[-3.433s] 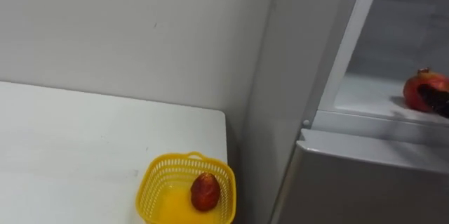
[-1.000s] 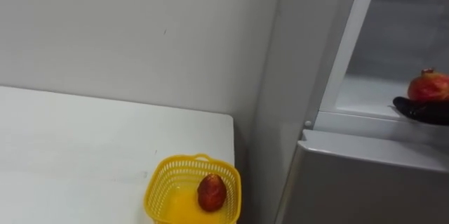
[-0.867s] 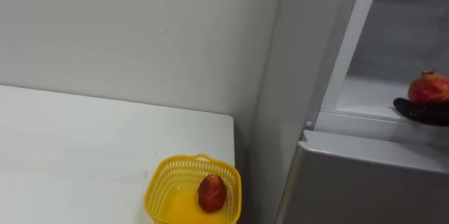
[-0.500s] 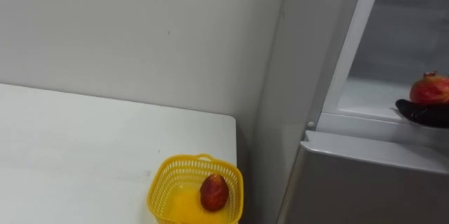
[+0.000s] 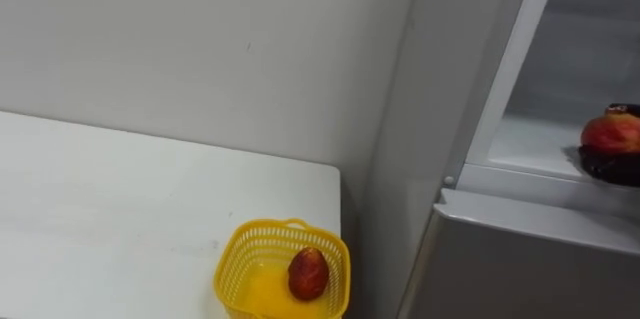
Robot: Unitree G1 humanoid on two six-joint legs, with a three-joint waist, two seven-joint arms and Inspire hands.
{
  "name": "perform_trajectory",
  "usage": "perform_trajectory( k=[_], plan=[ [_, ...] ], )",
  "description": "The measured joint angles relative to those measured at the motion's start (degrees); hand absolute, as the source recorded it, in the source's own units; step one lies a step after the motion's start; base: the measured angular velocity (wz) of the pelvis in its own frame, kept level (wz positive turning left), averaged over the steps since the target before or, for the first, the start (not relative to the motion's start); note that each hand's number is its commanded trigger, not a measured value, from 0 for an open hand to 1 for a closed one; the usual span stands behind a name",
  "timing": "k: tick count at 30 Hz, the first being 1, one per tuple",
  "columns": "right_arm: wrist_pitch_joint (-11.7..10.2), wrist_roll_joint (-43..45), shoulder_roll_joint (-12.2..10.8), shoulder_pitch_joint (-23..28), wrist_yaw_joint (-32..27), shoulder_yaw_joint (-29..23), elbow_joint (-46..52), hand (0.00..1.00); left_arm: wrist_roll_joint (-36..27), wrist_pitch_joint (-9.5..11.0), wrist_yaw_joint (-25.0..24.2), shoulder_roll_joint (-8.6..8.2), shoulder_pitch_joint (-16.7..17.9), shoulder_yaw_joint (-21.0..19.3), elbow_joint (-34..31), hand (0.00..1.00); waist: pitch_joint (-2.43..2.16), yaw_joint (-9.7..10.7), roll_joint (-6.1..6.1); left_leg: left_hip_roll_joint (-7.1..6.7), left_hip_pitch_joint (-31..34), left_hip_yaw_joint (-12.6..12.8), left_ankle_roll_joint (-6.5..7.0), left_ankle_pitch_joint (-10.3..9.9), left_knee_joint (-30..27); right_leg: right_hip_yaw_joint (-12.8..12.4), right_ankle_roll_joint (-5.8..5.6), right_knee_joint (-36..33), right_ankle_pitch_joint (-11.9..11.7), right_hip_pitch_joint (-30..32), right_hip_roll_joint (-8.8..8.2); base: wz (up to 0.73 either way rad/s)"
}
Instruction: Retrieve from the upper fridge
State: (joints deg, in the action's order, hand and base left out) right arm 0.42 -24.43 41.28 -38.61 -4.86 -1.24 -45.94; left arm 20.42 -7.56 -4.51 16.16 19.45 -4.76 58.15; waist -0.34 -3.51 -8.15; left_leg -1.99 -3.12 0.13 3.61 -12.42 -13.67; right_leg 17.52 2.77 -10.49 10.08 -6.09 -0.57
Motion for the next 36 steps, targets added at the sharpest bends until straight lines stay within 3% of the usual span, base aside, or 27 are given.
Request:
perform_trajectory(
  k=[26,36],
  plan=[
    [-0.18,-1.79,0.1,-0.83,-0.04,-0.04,0.05,1.0,0.01,0.04,0.26,0.0,-1.76,-1.25,1.69,0.0,-0.21,0.31,0.17,0.06,0.02,-0.01,-0.11,0.06,0.33,-0.19,0.01,0.0,0.0,0.06,0.1,0.0],
    [0.01,-0.09,-0.65,1.14,-1.64,0.13,6.8,1.0,-0.02,0.44,1.65,0.0,-2.47,-1.02,1.67,0.0,0.05,0.02,0.85,0.25,-0.66,0.64,-0.22,0.16,0.94,-0.59,0.02,-0.16,0.0,0.01,0.19,-0.03]
  ],
)
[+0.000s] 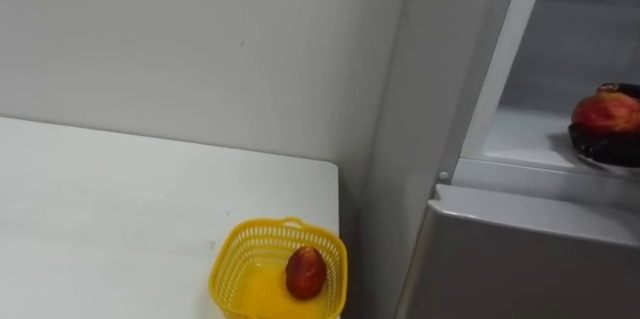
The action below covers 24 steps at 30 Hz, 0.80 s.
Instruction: Retrieve from the upper fridge
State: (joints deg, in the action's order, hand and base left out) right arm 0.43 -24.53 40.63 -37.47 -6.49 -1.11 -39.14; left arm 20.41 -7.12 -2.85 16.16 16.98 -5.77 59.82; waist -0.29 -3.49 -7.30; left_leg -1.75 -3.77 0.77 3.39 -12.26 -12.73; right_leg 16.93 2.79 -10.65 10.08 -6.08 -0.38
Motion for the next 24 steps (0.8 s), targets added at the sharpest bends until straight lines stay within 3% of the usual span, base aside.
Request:
perform_trajectory(
  k=[8,10,16,24],
  plan=[
    [0.01,1.0,-0.38,4.17,-3.47,0.22,9.6,1.0,-0.44,0.11,1.26,-0.04,-1.54,0.34,-0.05,0.0,0.33,0.04,0.49,0.03,-0.08,0.21,0.0,-0.02,0.07,-0.33,0.01,0.0,-0.02,0.09,0.0,0.0],
    [0.0,3.59,-1.96,7.24,-5.09,0.08,17.15,1.0,-0.45,0.13,1.57,-0.08,-1.8,0.34,-0.05,0.0,0.35,0.11,0.86,0.07,-0.11,0.45,0.0,-0.02,0.06,-0.56,0.01,0.0,-0.02,0.07,0.04,-0.04],
    [-0.05,7.35,-6.26,10.28,-6.18,-0.16,26.98,1.0,-0.63,0.67,2.18,-0.18,-3.11,0.37,0.03,0.0,0.14,0.93,1.77,0.08,-0.35,0.93,0.05,-0.05,0.04,-0.85,0.02,-0.2,-0.03,0.01,-0.04,-0.02],
    [-0.48,14.21,-8.45,16.45,-7.64,-0.17,42.34,1.0,-2.19,1.26,2.27,-2.45,-3.58,1.74,2.16,0.0,0.08,1.58,3.85,0.22,-1.04,2.28,0.22,-0.17,0.61,-2.3,0.0,-0.4,-0.04,0.15,0.1,-0.09]
  ],
)
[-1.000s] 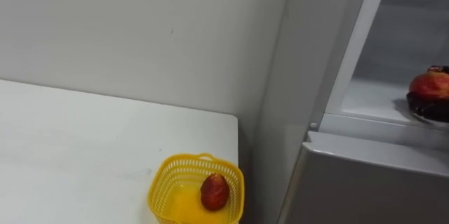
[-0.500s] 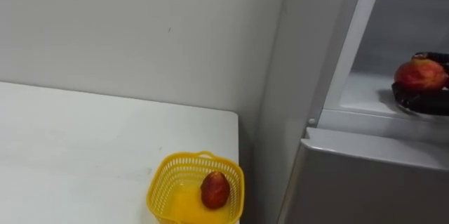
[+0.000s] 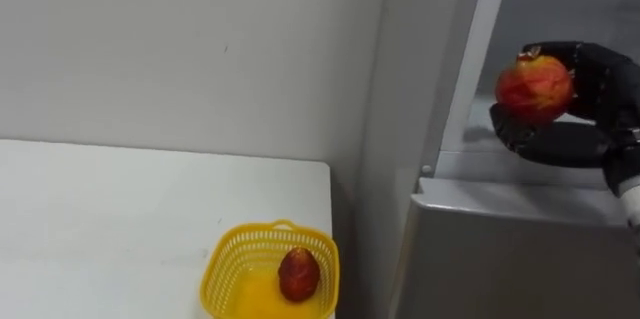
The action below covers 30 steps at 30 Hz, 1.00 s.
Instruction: Retrieve from the upper fridge
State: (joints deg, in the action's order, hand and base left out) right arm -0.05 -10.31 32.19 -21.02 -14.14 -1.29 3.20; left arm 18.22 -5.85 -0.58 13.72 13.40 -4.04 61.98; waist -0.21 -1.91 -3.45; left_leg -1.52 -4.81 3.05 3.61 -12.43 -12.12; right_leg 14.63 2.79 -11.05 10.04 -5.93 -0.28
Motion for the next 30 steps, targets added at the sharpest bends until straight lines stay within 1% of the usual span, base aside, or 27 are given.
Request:
perform_trajectory(
  k=[2,4,5,7,9,10,11,13,16,17,19,24,27,28,30],
  plan=[
    [0.11,4.04,-0.96,1.46,-1.42,-0.16,3.08,1.0,-0.13,0.07,0.02,-0.32,-0.4,0.0,2.01,0.0,-0.04,0.14,0.06,0.04,0.08,0.2,-0.01,0.0,0.13,-0.42,0.02,0.19,-0.01,0.19,0.11,-0.09],
    [0.04,7.42,-1.79,4.57,-2.47,-0.17,9.84,1.0,-0.53,-0.01,0.05,-0.87,-0.97,0.35,3.46,0.0,-0.08,0.16,0.19,0.13,0.11,0.66,-0.03,0.01,0.43,-0.82,0.03,0.26,0.0,0.45,0.21,-0.09],
    [-0.07,7.89,-1.99,5.04,-2.48,-0.15,11.15,1.0,-0.71,0.0,0.05,-0.91,-1.04,0.63,3.83,0.0,-0.08,0.17,0.19,0.15,0.11,0.76,-0.03,0.01,0.47,-0.95,0.03,0.26,0.0,0.51,0.25,-0.12],
    [-1.31,8.64,-3.03,5.6,-2.8,-0.15,13.68,1.0,-1.63,0.02,0.13,-1.07,-1.54,1.54,4.9,0.0,-0.09,0.22,0.16,0.27,0.09,1.41,-0.03,0.01,0.5,-1.63,0.05,0.2,-0.02,0.88,0.38,-0.13],
    [-1.73,8.68,-3.59,5.89,-3.44,-0.16,14.66,1.0,-2.4,0.19,0.19,-1.06,-1.63,2.23,4.94,0.0,-0.1,0.28,0.05,0.26,0.05,1.53,-0.03,0.01,0.45,-1.87,0.04,0.21,-0.04,0.92,0.4,-0.06],
    [-1.8,8.81,-4.04,6.9,-3.91,-0.2,15.87,1.0,-2.87,0.59,0.21,-1.01,-1.64,2.55,4.93,0.0,0.09,0.46,0.38,0.26,0.09,1.53,-0.03,0.01,0.48,-1.89,0.03,0.29,-0.05,0.92,0.41,0.0],
    [-1.89,8.88,-4.43,7.76,-3.99,-0.26,16.87,1.0,-2.96,0.87,0.18,-1.0,-1.64,2.57,4.94,0.0,0.01,0.51,0.22,0.26,0.12,1.52,-0.03,0.01,0.52,-1.91,0.02,0.31,-0.06,0.93,0.42,0.0],
    [-2.27,10.11,-6.44,11.94,-3.71,-0.19,21.74,1.0,-2.89,1.27,-0.1,-1.06,-1.81,2.57,5.0,0.0,0.0,0.46,0.22,0.27,0.13,1.54,-0.04,-0.07,0.89,-1.89,0.01,0.33,-0.05,0.98,0.44,0.0],
    [-3.47,11.94,-8.26,14.9,-3.11,0.58,24.65,1.0,-2.89,1.33,-0.09,-1.06,-2.37,3.2,5.19,0.0,0.1,0.27,0.51,0.33,0.11,1.95,-0.04,-0.12,0.98,-2.08,0.0,0.3,-0.07,1.08,0.47,-0.04],
    [-3.8,12.26,-8.52,15.13,-3.03,0.92,24.75,1.0,-2.91,1.39,-0.09,-1.1,-2.51,3.29,5.2,0.0,0.1,0.18,0.56,0.36,0.09,2.09,-0.04,-0.12,1.02,-2.22,0.01,0.27,-0.08,1.14,0.49,-0.14],
    [-4.04,15.55,-10.2,15.36,-1.76,2.99,24.96,1.0,-2.91,2.22,0.07,-1.14,-2.76,3.74,5.48,0.0,0.02,-0.01,0.71,0.57,-0.03,2.77,-0.1,-0.15,1.18,-3.05,0.13,0.25,-0.26,1.35,0.78,-0.17],
    [-4.18,19.24,-10.49,15.24,0.71,6.86,26.96,1.0,-2.89,2.63,0.32,-1.25,-4.12,5.87,5.47,0.0,-0.11,-0.54,0.7,0.64,0.57,2.97,-0.12,-0.14,1.06,-3.28,0.19,0.26,-0.36,2.0,0.86,-0.02],
    [-4.2,21.83,-10.98,15.19,1.49,8.25,28.35,1.0,-2.89,2.85,-0.04,-1.23,-4.99,6.62,5.72,0.0,-0.13,-1.97,0.69,0.64,0.55,3.01,-0.12,-0.14,0.9,-3.26,0.19,0.21,-0.36,1.98,0.86,0.0],
    [-4.27,23.12,-11.24,14.77,1.7,9.48,28.48,1.0,-2.89,3.16,-0.04,-1.21,-5.1,6.63,5.96,0.0,-0.13,-2.59,0.69,0.66,0.53,3.01,-0.12,-0.14,0.9,-3.3,0.19,0.21,-0.36,2.0,0.88,0.0],
    [-4.29,24.81,-11.32,13.9,2.61,11.21,28.47,1.0,-2.92,3.41,-0.02,-1.19,-5.61,7.02,6.33,0.0,-0.13,-3.16,0.7,0.67,0.53,2.94,-0.13,-0.15,0.86,-3.26,0.19,0.21,-0.36,2.04,0.89,0.0]
  ],
)
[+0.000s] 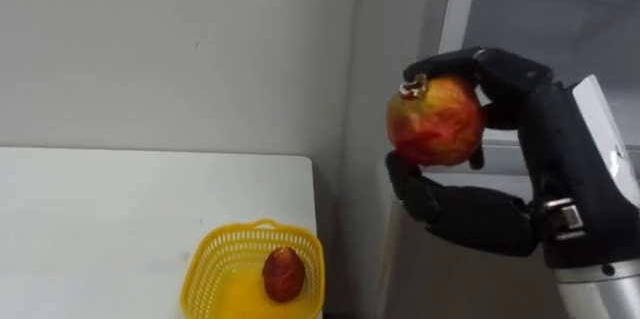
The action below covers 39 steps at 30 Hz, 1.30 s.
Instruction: Retrieve from the upper fridge
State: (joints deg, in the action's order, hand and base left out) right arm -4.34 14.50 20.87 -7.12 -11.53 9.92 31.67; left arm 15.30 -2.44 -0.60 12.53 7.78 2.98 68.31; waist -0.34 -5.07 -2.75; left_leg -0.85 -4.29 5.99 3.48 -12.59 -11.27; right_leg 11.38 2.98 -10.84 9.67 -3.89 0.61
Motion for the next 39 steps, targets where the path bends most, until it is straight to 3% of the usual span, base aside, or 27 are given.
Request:
perform_trajectory(
  k=[9,15,21,33,39],
  plan=[
    [0.08,1.67,-0.28,-4.35,4.93,4.97,-0.01,1.0,-0.03,-0.01,-0.15,0.25,-0.03,0.75,0.38,0.0,0.38,-1.85,-0.69,-0.07,-0.87,-1.44,-0.09,-0.07,0.26,1.48,-0.03,0.19,-0.01,-1.47,-0.12,0.09],
    [0.43,4.24,-2.8,-8.87,8.78,8.48,-6.33,1.0,0.28,-0.25,-0.37,0.3,-0.88,1.66,0.34,0.0,0.55,-3.31,-0.58,-0.08,-0.24,-1.77,-0.12,-0.09,-0.23,2.29,-0.03,0.12,0.0,-1.21,-0.24,0.03],
    [3.16,4.61,-3.16,-9.1,12.09,10.87,-14.2,1.0,0.25,-1.18,-1.36,0.41,-1.14,2.56,0.22,0.0,1.13,-5.02,-1.91,-0.32,0.65,-2.36,-0.09,-0.07,-0.56,2.97,-0.07,0.27,0.07,-0.77,-0.49,0.05],
    [4.17,12.86,-3.93,-9.33,13.09,11.41,-26.34,1.0,1.27,-1.36,-2.85,0.9,-0.97,2.44,-1.85,0.0,1.15,-7.9,-1.91,-0.53,1.48,-3.54,0.0,-0.11,-0.5,3.2,-0.1,0.28,0.06,-0.05,-0.5,0.03],
    [5.46,14.76,-4.79,-10.26,12.9,12.76,-33.91,1.0,1.25,-2.5,-2.57,0.95,0.05,2.45,-3.72,0.0,1.07,-8.95,-2.01,-0.55,1.47,-3.78,-0.01,-0.09,-0.52,3.58,-0.1,0.29,0.06,-0.23,-0.52,0.02]
  ],
)
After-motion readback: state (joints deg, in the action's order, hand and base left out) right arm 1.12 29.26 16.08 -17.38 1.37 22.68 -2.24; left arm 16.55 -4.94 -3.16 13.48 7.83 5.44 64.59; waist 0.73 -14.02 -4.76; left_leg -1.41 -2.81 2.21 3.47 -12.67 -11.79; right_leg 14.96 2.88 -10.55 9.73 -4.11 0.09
